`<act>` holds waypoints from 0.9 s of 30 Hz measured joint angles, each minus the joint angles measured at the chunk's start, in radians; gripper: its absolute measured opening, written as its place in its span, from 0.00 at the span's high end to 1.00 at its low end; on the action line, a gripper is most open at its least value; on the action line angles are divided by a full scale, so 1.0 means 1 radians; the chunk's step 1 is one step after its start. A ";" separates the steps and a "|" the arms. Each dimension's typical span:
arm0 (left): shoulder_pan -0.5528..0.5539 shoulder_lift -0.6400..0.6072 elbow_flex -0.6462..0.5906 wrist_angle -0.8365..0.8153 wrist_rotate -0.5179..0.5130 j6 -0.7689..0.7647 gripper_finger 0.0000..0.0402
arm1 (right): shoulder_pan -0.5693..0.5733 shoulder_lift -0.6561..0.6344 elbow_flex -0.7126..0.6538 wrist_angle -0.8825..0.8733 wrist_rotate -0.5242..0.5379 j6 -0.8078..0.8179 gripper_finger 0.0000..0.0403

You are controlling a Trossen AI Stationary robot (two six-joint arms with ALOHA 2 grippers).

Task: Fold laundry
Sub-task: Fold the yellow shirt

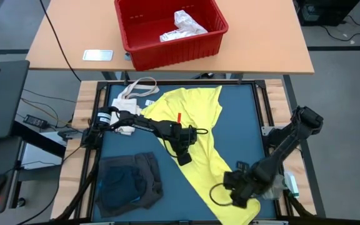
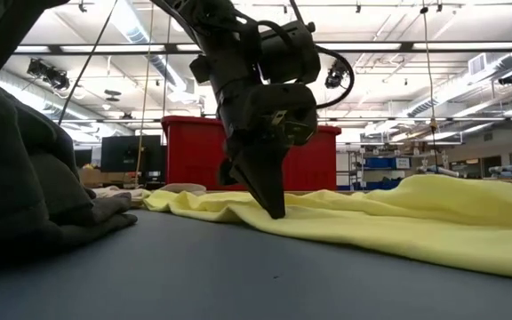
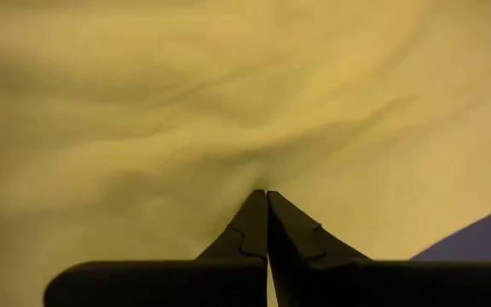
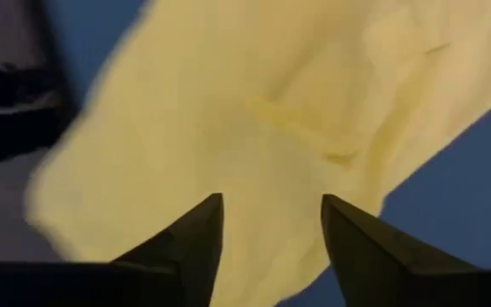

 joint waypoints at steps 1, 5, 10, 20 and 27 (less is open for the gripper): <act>0.006 0.000 0.000 0.000 0.001 0.000 0.99 | -0.013 0.001 -0.038 0.034 -0.007 -0.027 0.47; 0.024 0.000 0.000 -0.006 0.001 0.000 0.99 | -0.064 0.001 -0.156 0.159 -0.069 -0.078 0.46; 0.029 0.000 0.000 -0.009 -0.003 -0.004 0.99 | -0.092 0.000 -0.221 0.135 -0.039 -0.089 0.50; 0.027 0.000 0.000 -0.009 -0.004 -0.005 0.99 | -0.108 0.000 -0.231 0.268 -0.089 -0.189 0.83; 0.032 0.000 0.000 -0.009 -0.003 0.000 0.99 | -0.061 0.000 -0.177 0.361 -0.260 -0.123 0.98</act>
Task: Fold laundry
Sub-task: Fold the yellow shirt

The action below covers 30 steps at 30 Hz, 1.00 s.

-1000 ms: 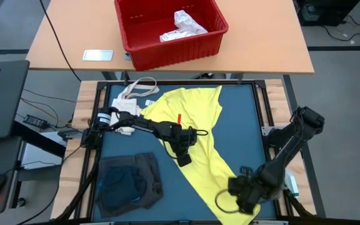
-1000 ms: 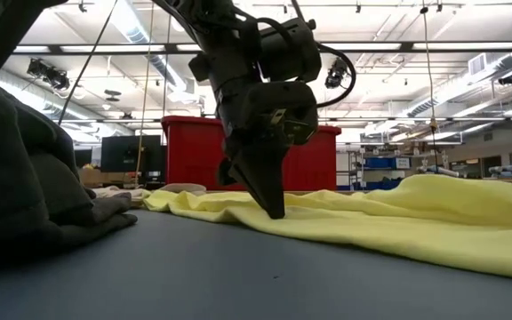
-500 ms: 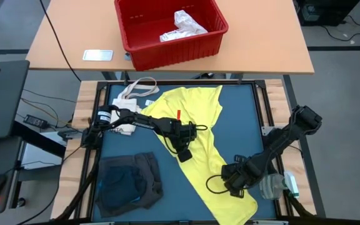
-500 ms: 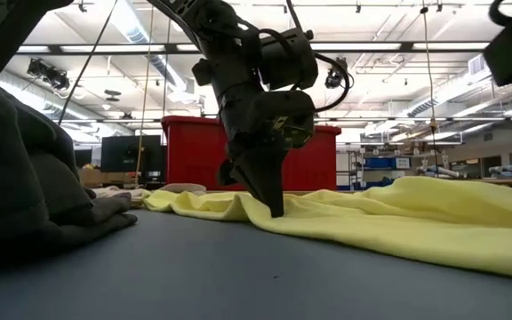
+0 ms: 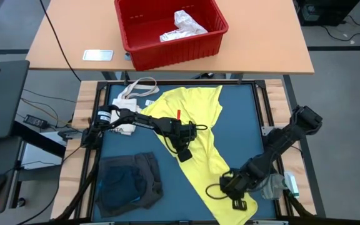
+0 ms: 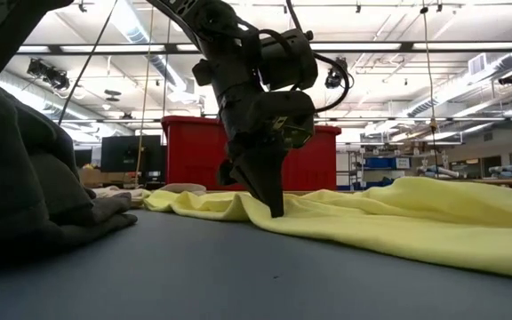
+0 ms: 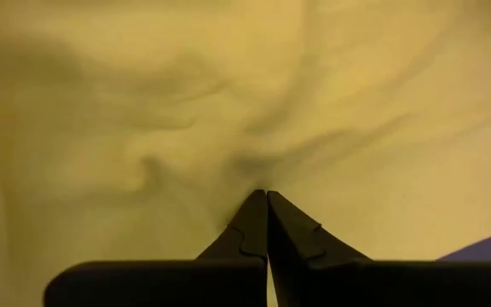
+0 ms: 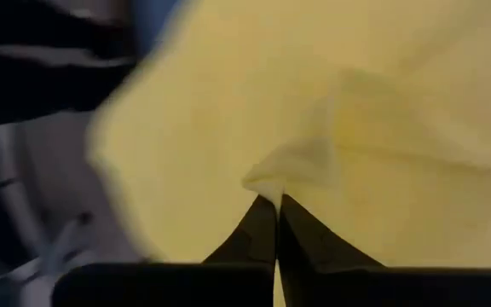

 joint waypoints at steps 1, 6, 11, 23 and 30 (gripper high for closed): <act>0.000 0.000 0.000 0.000 0.000 0.000 0.99 | 0.013 0.000 0.018 0.015 -0.025 0.005 0.98; 0.000 0.000 0.000 0.004 0.000 0.010 0.99 | 0.074 0.019 0.045 0.240 -0.054 0.035 0.99; 0.000 0.000 0.000 0.007 0.000 0.011 0.99 | 0.126 0.137 0.043 0.319 -0.102 0.144 0.99; 0.002 -0.119 0.000 -0.080 0.018 0.023 0.99 | 0.157 0.163 0.043 0.394 -0.017 0.284 0.73; 0.089 -0.307 0.001 -0.108 -0.046 0.071 0.97 | 0.126 0.043 0.043 0.287 0.110 0.246 0.54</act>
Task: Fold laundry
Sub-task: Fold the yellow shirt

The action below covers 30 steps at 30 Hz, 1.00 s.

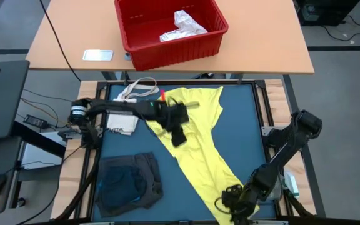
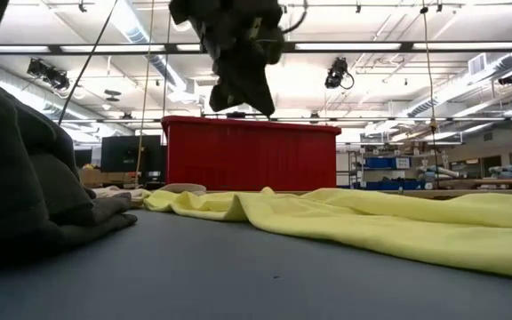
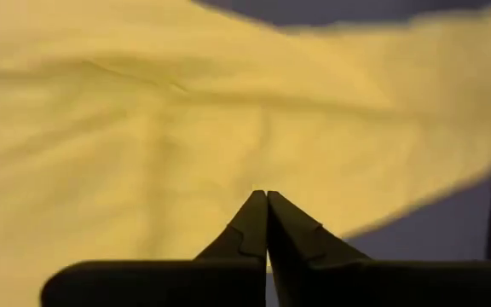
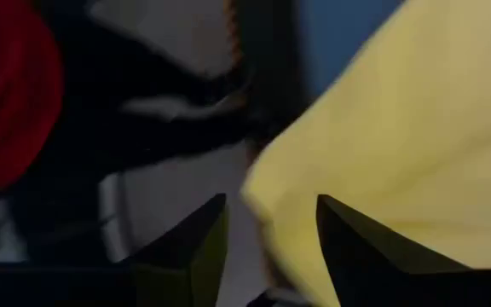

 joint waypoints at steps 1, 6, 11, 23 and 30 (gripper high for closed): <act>0.031 -0.007 0.000 0.000 -0.001 -0.001 0.96 | -0.014 -0.029 0.000 -0.060 0.042 -0.020 0.53; 0.188 -0.007 -0.001 -0.006 0.025 -0.005 0.80 | -0.114 -0.199 0.000 -0.451 0.298 -0.070 0.53; 0.298 -0.003 -0.001 0.047 0.030 0.029 0.62 | -0.334 -0.353 -0.061 -0.593 0.462 -0.108 0.53; 0.529 0.051 -0.001 0.265 0.320 0.184 0.55 | -1.227 -0.433 -0.422 -0.147 0.285 -0.200 0.53; 0.638 0.121 -0.001 0.321 0.406 0.255 0.57 | -1.471 -0.236 -0.375 -0.077 0.115 -0.200 0.53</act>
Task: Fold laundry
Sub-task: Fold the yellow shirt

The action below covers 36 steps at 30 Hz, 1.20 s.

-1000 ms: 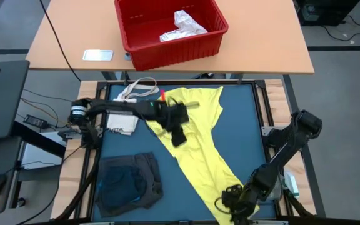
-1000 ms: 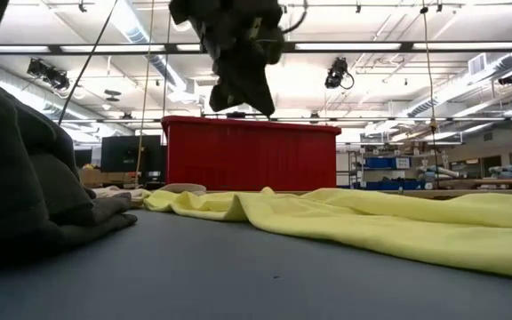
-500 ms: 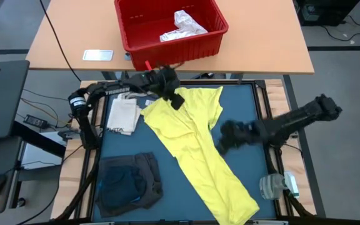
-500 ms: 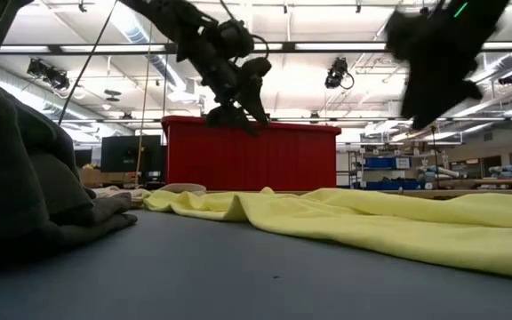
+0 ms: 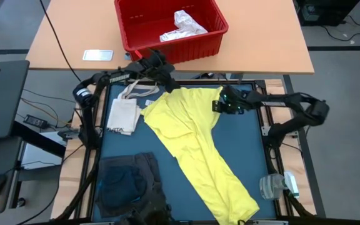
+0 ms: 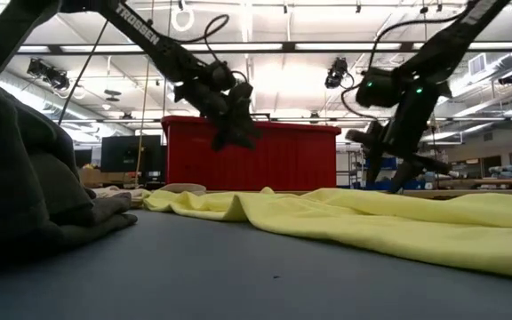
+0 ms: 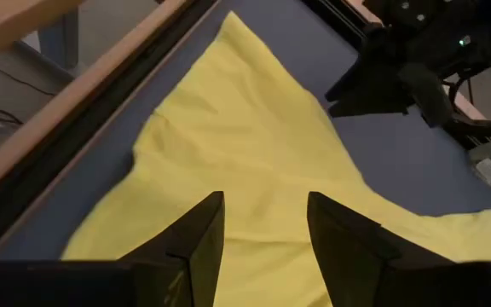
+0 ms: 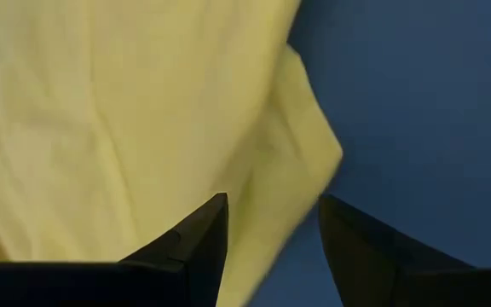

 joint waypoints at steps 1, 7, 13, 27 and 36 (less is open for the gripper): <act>0.008 0.005 0.000 0.005 0.009 0.011 0.57 | -0.008 0.027 0.018 -0.005 -0.001 0.006 0.53; 0.049 0.011 0.000 0.022 0.017 0.068 0.57 | -0.029 0.194 0.126 -0.037 0.021 0.061 0.55; 0.076 0.011 0.000 0.049 0.016 0.071 0.57 | -0.026 0.317 0.229 -0.045 -0.034 -0.071 0.75; 0.056 0.011 0.000 0.225 0.257 0.151 0.57 | 0.040 0.177 0.455 -0.097 -0.018 -0.399 0.99; -0.026 0.011 0.000 0.275 0.288 0.334 0.57 | 0.134 0.181 0.453 -0.022 -0.155 -0.826 1.00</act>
